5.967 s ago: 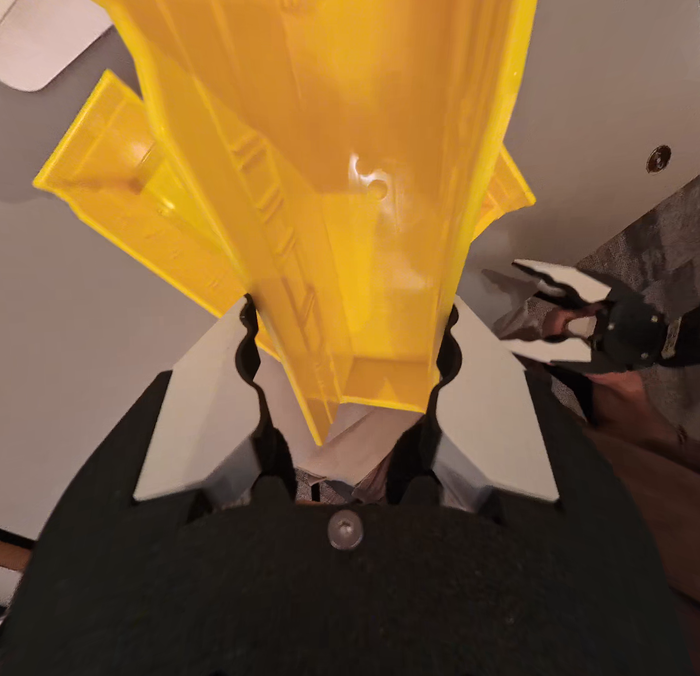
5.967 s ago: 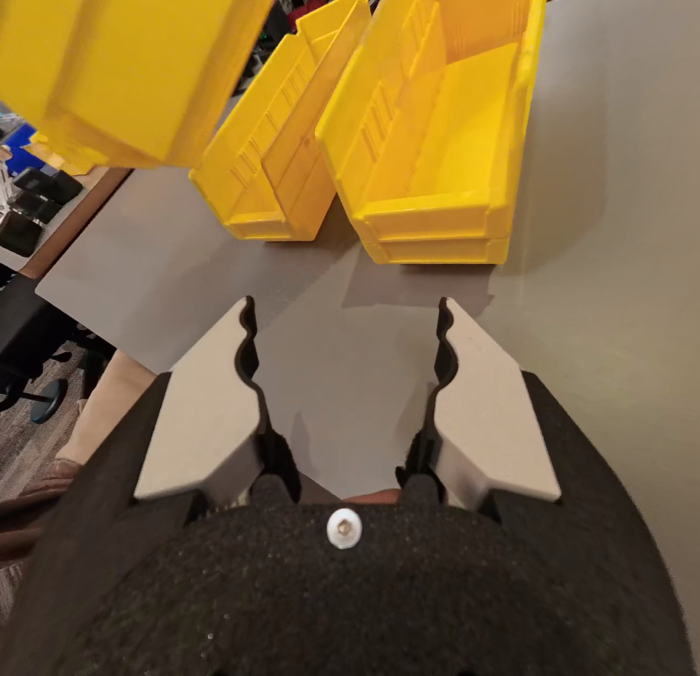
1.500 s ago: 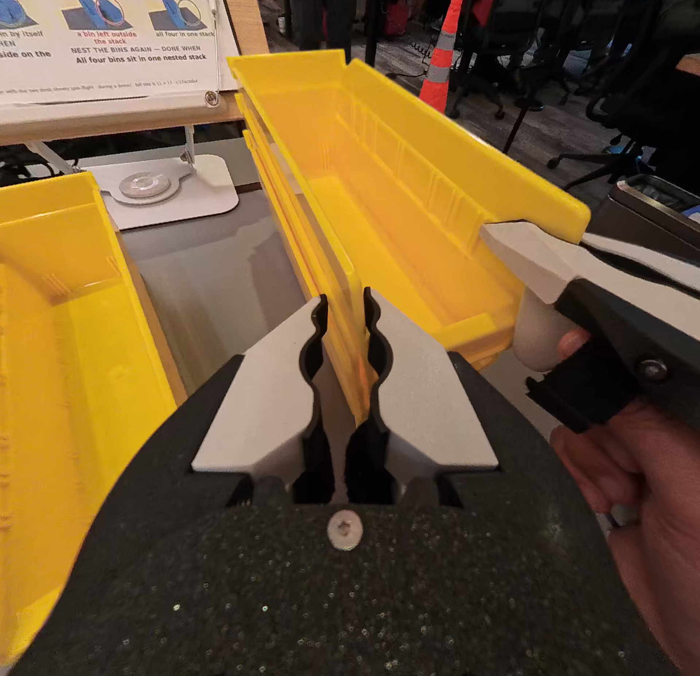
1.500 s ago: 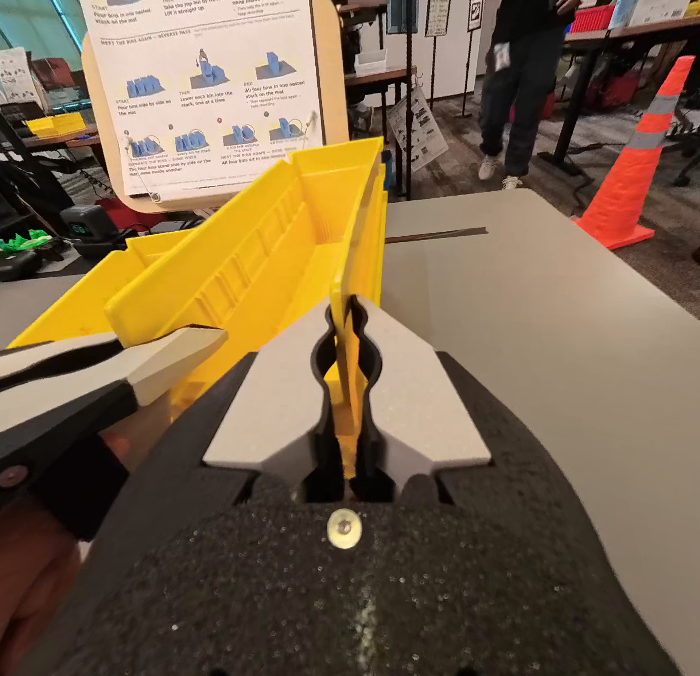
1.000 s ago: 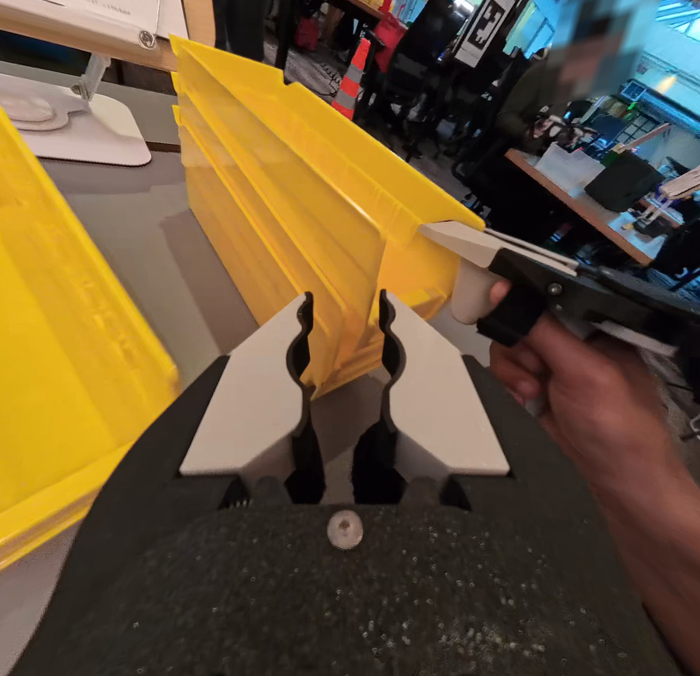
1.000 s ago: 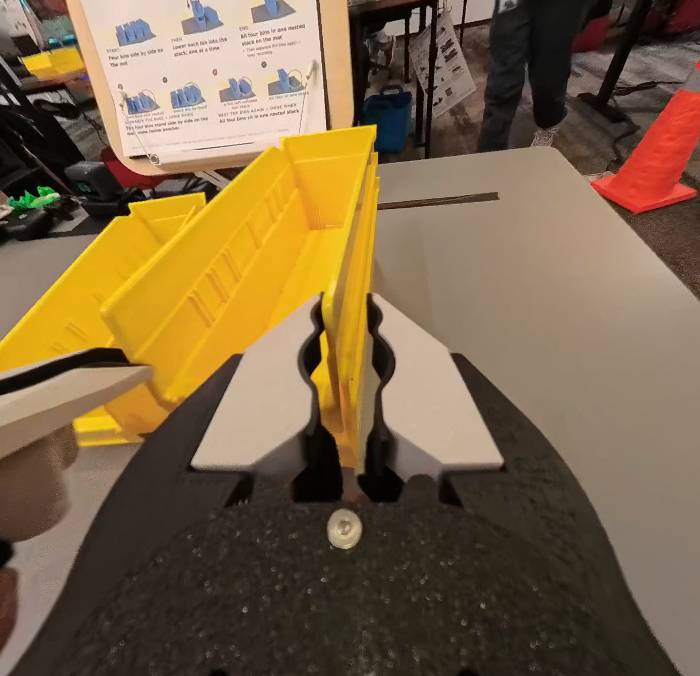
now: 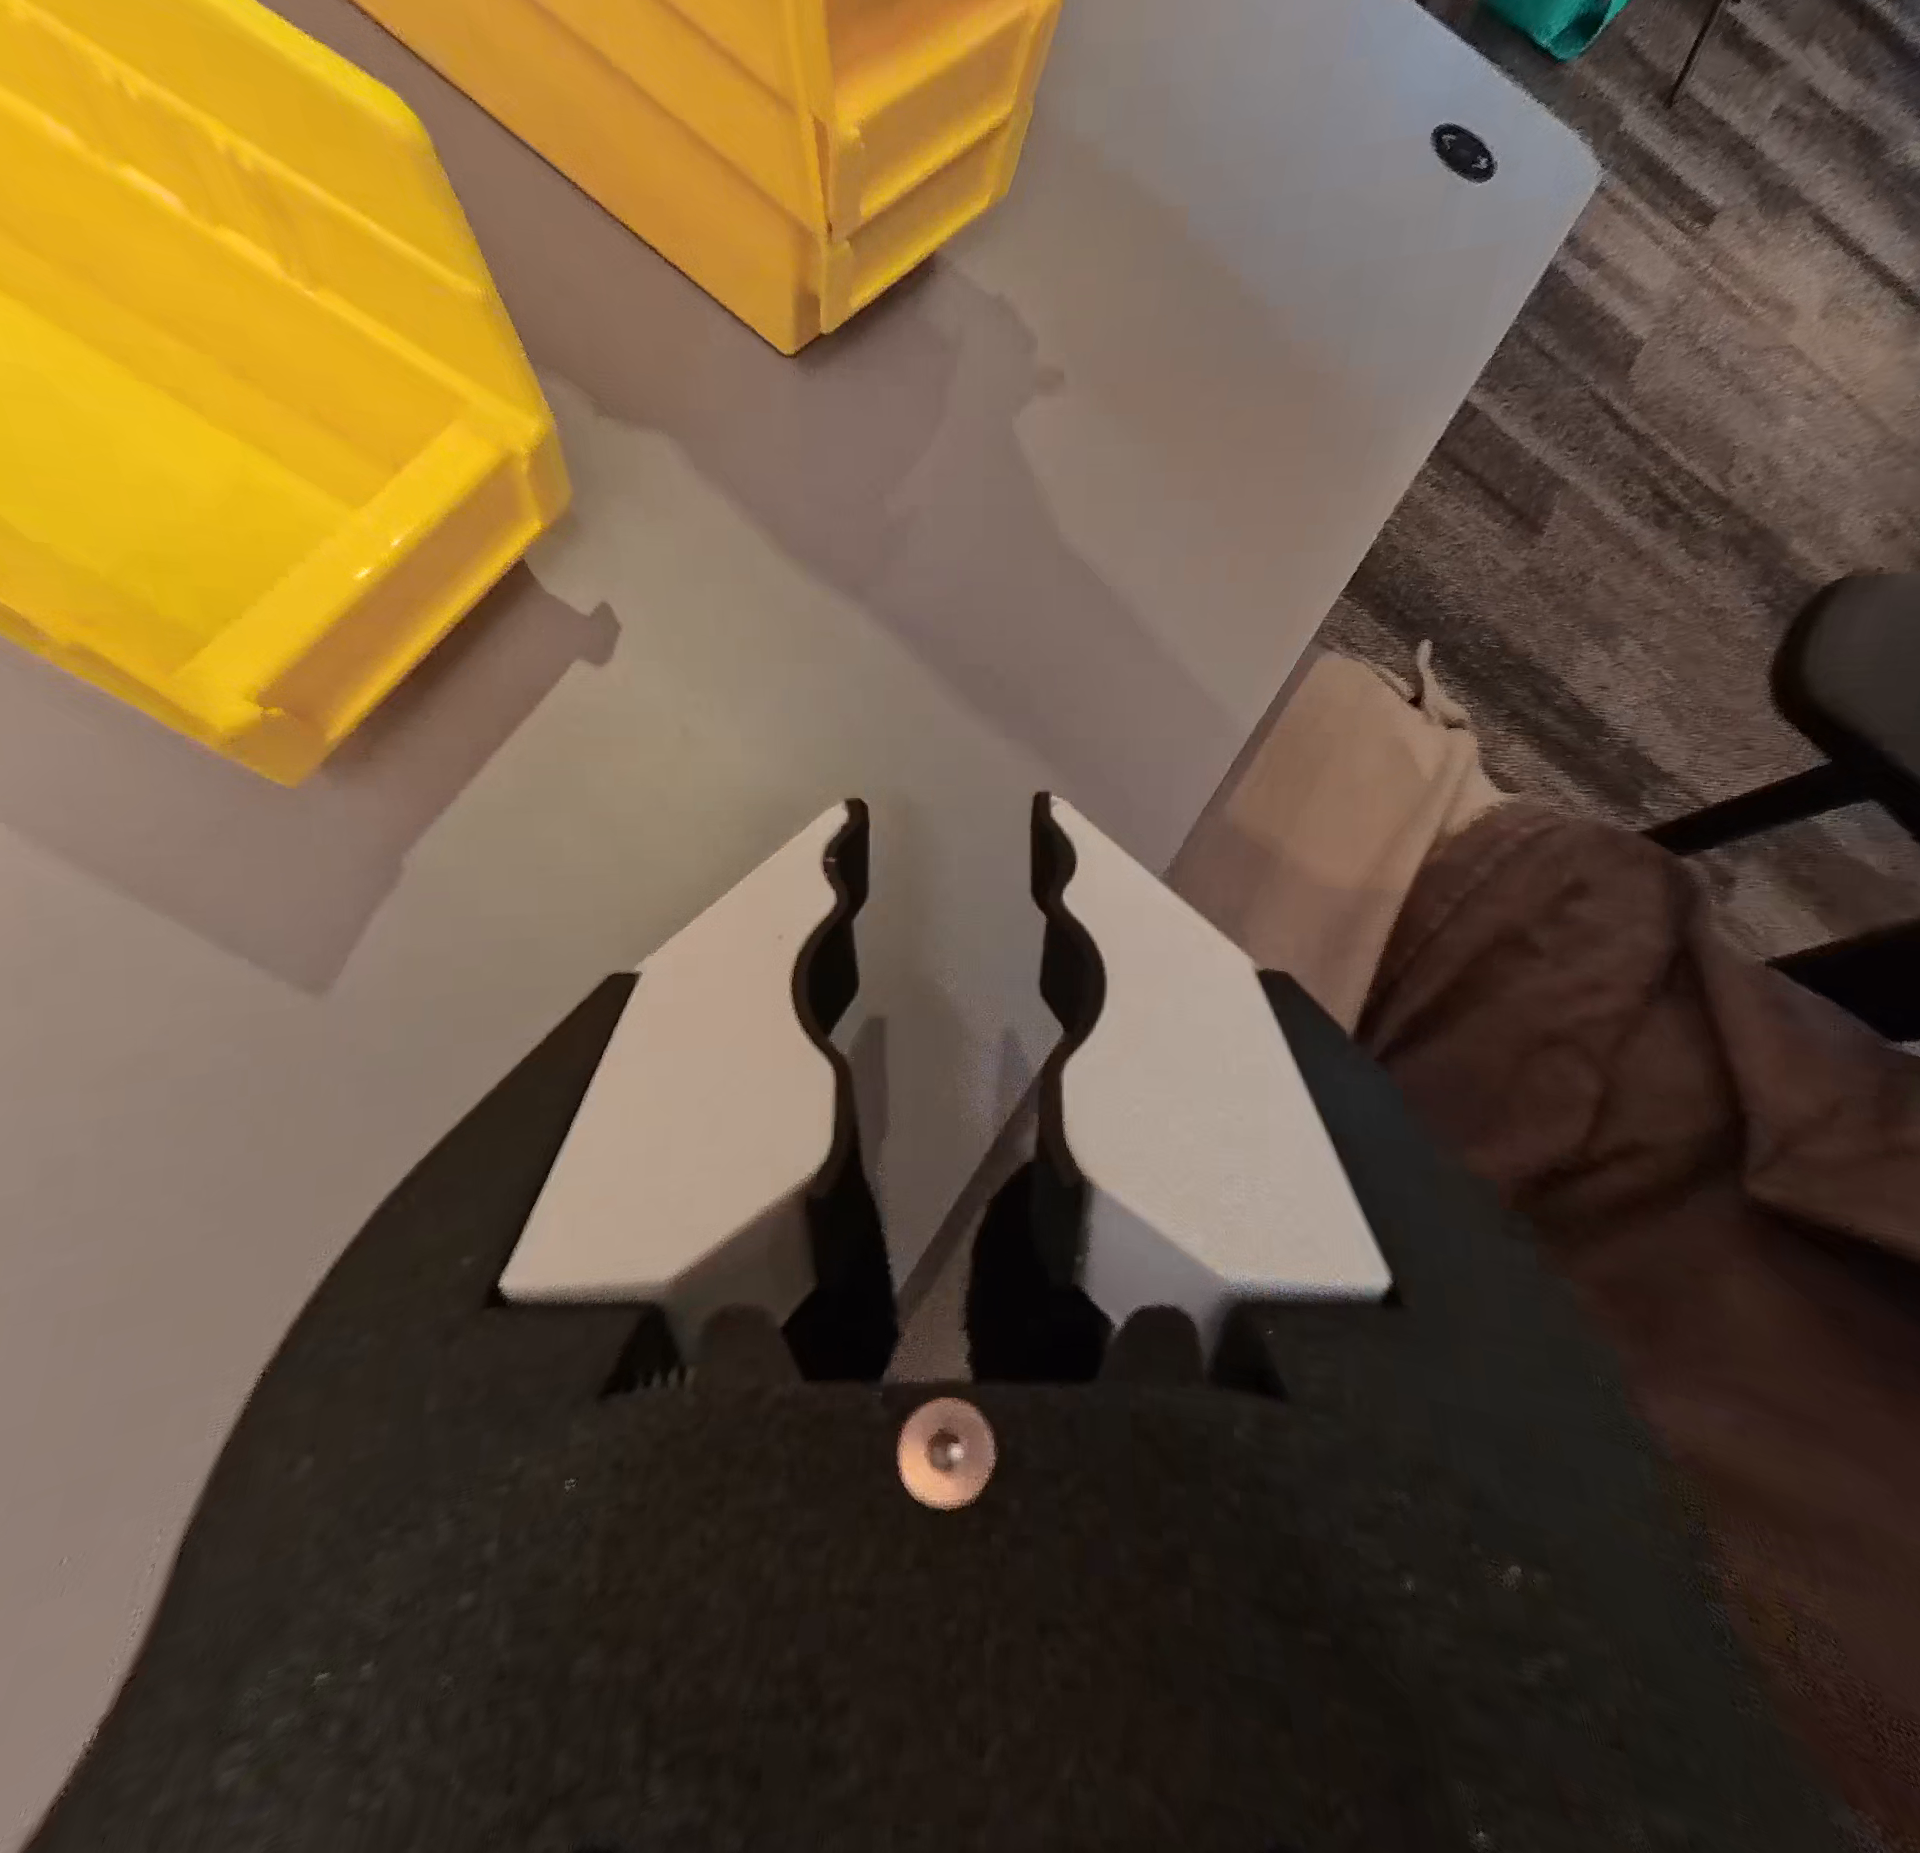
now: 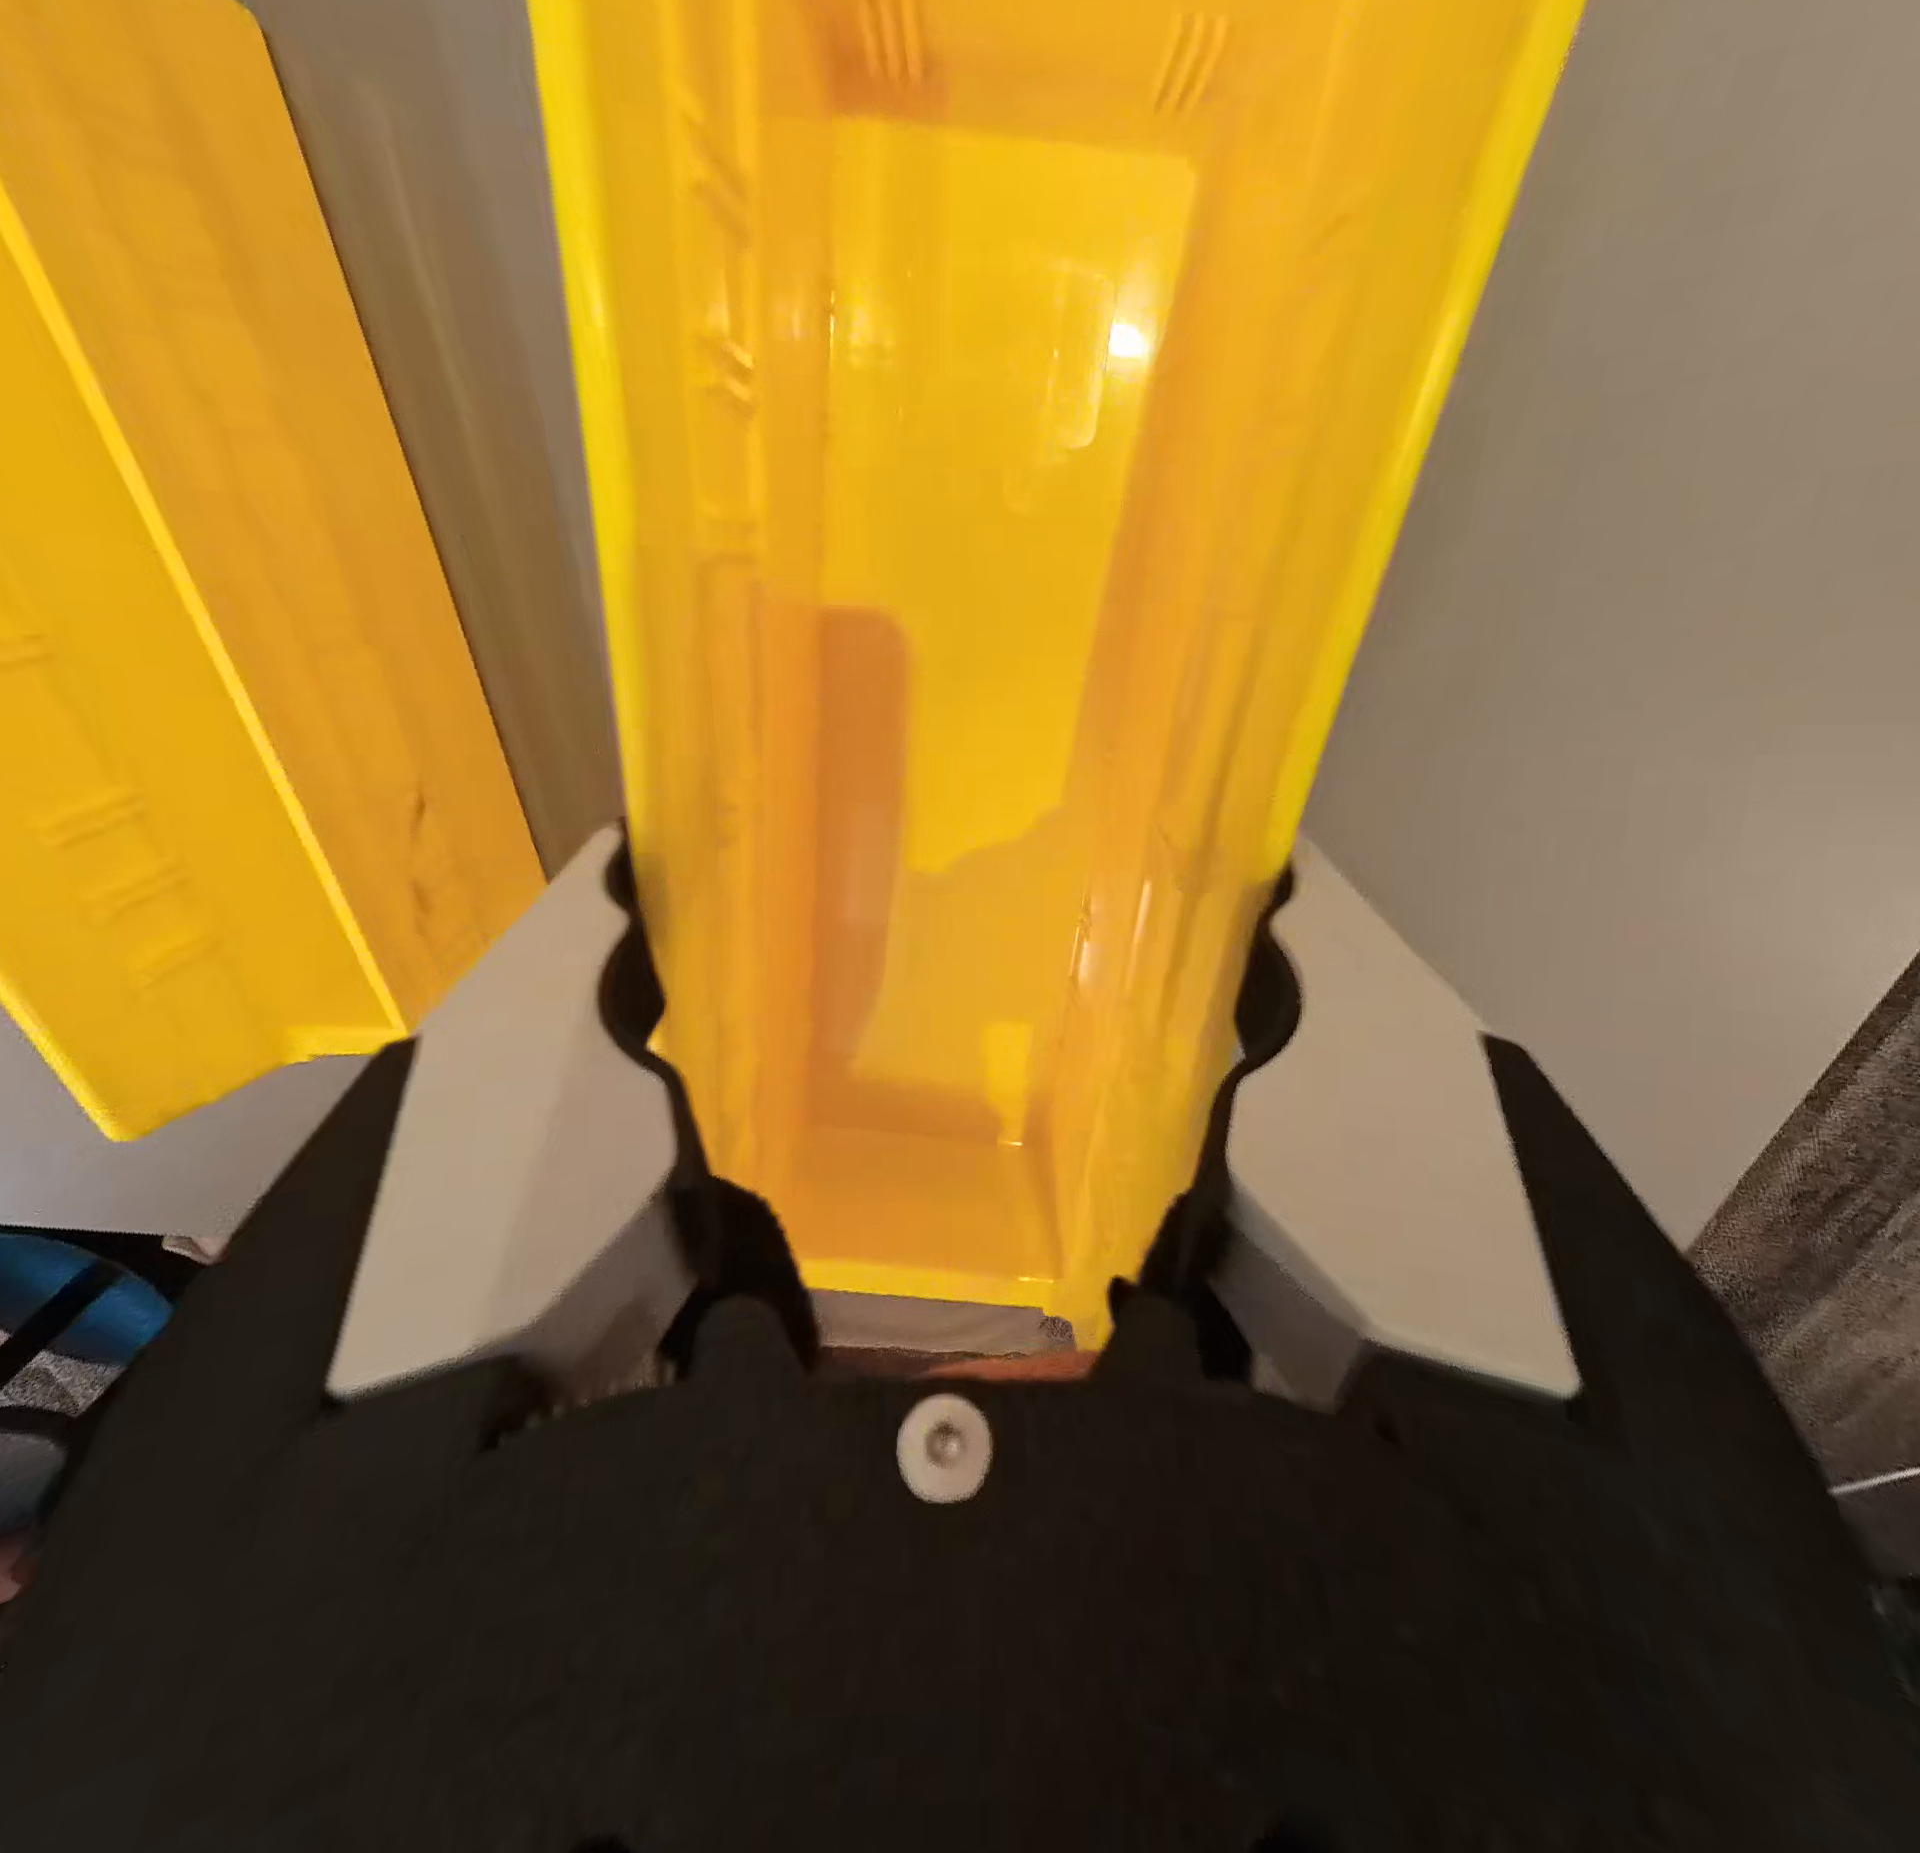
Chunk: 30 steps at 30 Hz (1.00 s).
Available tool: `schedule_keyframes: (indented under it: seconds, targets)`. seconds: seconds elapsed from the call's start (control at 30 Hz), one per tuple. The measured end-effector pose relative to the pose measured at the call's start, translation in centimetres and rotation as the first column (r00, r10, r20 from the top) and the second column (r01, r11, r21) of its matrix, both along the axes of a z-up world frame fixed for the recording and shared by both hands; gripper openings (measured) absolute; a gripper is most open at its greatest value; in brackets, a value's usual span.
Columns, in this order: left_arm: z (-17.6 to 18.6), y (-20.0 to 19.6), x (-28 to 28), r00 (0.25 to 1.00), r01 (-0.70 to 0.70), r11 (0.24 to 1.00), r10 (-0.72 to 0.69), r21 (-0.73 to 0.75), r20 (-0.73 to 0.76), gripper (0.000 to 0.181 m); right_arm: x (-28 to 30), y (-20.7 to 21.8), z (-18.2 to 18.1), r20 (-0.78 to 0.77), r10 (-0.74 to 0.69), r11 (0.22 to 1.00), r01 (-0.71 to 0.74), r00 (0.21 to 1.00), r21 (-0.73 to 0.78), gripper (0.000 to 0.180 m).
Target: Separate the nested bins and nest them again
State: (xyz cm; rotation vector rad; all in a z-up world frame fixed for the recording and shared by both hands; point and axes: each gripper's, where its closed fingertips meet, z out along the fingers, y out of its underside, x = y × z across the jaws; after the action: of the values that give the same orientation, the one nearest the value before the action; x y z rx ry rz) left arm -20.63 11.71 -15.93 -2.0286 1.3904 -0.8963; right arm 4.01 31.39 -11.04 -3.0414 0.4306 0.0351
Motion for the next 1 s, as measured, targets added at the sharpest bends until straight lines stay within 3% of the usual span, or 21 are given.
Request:
schedule_keyframes:
  seconds: [0.13, 0.37, 0.57, 1.0]
  targets:
    - [0.7, -0.5, -0.2, 0.999, 0.003, 0.997, 0.001, -0.083, 0.043, 0.029, 0.2, -0.1, 0.8, -0.027, -0.036, 0.999, 0.037, 0.999, 0.012, 0.097]
    - [0.6, -1.2, 0.5, 0.999, 0.023, 0.992, -0.018, -0.124, 0.04, 0.029, 0.9, 0.8, 3.6, 0.012, -0.054, 0.991, 0.052, 0.998, 0.122, 0.094]
    - [0.1, -1.0, 0.6, 1.0, 0.02, 0.994, -0.018, -0.11, 0.018, 0.028, 1.2, 1.0, 2.2, 0.026, -0.076, 0.982, 0.071, 0.997, 0.177, 0.096]
    - [-0.3, -0.9, 0.3, 1.0, 0.012, 0.992, -0.012, -0.122, 0.002, 0.028, 1.3, 1.2, -1.1, 0.072, -0.064, 0.979, 0.049, 0.995, 0.196, 0.125]
